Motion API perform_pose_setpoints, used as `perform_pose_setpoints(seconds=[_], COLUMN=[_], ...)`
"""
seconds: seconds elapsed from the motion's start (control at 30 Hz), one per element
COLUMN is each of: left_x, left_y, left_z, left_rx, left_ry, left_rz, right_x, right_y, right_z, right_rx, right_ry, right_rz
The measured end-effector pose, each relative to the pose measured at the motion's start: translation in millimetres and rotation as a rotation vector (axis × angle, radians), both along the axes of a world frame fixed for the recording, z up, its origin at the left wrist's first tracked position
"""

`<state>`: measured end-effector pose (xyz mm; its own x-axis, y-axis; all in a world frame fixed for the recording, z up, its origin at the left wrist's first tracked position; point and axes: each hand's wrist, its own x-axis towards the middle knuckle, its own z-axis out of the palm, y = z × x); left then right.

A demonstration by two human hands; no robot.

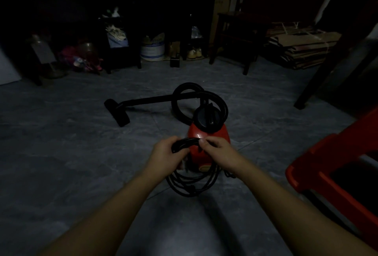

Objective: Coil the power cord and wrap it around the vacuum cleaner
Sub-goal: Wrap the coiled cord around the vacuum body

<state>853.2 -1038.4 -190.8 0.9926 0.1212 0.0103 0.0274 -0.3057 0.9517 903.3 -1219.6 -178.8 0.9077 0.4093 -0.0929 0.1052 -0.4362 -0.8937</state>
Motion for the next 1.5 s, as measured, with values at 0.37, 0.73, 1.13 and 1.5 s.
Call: perform_pose_setpoints(seconds=[0.37, 0.73, 1.13, 1.5], left_x=[5, -1, 0, 4], left_y=[-5, -3, 6, -9], left_z=[-1, -14, -14, -3], left_rx=[-0.066, -0.001, 0.143, 0.807], left_ry=[-0.094, -0.041, -0.074, -0.173], left_rz=[0.255, 0.242, 0.027, -0.317], right_x=[-3, 0, -3, -2], right_y=[0, -9, -10, -18], right_z=[0, -17, -12, -21], right_rx=[0.151, 0.077, -0.018, -0.138], right_ry=[0.066, 0.031, -0.066, -0.092], right_rz=[-0.037, -0.092, -0.016, 0.062])
